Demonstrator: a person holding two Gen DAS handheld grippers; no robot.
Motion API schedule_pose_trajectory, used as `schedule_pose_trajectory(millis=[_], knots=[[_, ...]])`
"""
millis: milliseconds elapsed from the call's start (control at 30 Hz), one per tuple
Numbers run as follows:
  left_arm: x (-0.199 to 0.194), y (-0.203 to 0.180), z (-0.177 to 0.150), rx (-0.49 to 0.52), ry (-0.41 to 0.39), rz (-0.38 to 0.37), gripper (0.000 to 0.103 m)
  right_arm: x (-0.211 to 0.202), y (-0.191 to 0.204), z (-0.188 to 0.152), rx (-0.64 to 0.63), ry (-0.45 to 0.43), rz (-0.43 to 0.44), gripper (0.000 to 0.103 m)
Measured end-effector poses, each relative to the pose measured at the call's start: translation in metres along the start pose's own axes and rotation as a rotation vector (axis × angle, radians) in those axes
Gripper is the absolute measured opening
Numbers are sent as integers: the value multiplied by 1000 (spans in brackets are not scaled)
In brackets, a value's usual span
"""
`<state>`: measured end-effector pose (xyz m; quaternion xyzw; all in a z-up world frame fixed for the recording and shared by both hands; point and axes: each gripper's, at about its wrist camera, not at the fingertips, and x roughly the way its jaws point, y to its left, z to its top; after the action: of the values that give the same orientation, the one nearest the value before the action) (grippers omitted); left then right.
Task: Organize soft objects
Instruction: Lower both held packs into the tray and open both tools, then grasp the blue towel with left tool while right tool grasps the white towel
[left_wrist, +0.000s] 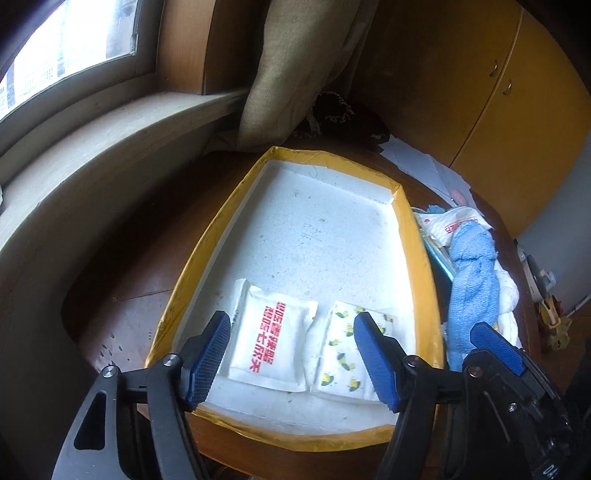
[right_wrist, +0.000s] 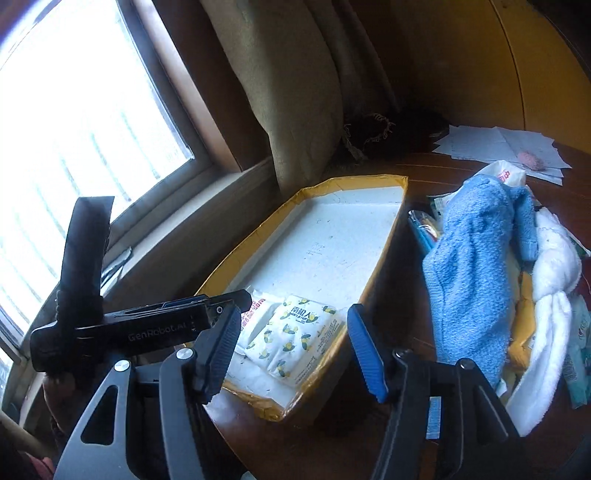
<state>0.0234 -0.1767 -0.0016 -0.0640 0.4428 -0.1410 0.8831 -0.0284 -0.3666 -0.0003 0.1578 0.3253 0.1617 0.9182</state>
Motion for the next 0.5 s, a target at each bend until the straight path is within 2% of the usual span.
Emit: schedule_pose_trajectory(millis=[133,300,400,500], knots=[[-9,-30,2,42,-23,-74,75,-39,-34,0,59,-76,-12,67],[-5,-73,13,100,-13,-146,75,-82,-78,5,115,-174,-125,71],[2,-101,19,148,4,-163,75,-87,-109,13,175,-161,-126,71],[13,-124,28,184,24,-156,75,-84,-134,19,242,-140,-164,71]])
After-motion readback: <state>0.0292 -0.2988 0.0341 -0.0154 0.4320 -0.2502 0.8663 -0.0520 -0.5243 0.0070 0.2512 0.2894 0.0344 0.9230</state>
